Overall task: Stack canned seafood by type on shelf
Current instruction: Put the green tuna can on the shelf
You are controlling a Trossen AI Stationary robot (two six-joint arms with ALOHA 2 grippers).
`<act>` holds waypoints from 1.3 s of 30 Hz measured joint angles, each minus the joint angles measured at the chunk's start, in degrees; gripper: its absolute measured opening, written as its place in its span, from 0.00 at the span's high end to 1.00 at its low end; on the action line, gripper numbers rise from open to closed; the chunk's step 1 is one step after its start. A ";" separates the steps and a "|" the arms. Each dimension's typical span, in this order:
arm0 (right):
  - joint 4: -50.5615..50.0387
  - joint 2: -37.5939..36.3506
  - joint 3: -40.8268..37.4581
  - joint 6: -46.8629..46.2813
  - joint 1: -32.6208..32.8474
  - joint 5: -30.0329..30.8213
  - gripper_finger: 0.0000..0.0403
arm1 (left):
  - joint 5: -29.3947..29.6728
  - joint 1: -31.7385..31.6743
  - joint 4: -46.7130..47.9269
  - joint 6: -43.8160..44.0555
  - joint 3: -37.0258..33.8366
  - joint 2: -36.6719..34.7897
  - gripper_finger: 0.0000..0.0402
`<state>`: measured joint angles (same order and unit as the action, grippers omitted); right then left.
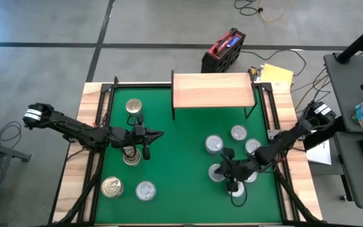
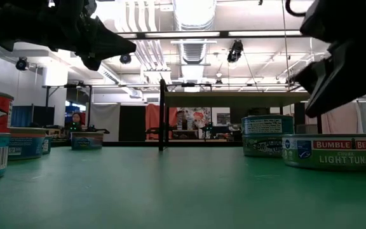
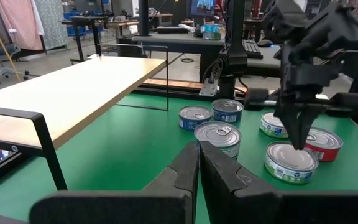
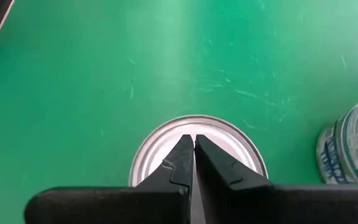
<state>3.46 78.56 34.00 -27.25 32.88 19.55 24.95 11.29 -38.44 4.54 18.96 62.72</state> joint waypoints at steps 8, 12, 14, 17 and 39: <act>9.24 0.17 -2.02 0.24 0.00 -0.02 0.98 | 0.00 0.00 0.01 0.00 0.00 0.00 1.00; 8.32 0.72 -0.56 -2.46 -0.04 -0.29 0.98 | 0.00 -0.01 0.00 0.00 0.00 0.00 1.00; 4.04 0.79 1.47 -4.88 -0.04 -0.50 0.98 | 0.00 -0.01 0.00 0.00 0.00 0.00 1.00; -8.41 0.79 6.78 -9.73 -0.04 -0.56 0.98 | 0.00 0.00 0.00 0.00 0.00 0.00 1.00; -58.70 26.50 52.98 -51.49 -2.93 -14.26 0.98 | 0.00 0.00 1.38 -6.03 -0.02 -0.02 1.00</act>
<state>-55.24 105.07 86.99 -78.75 29.95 5.29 24.95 11.29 -37.05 -1.50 18.94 62.70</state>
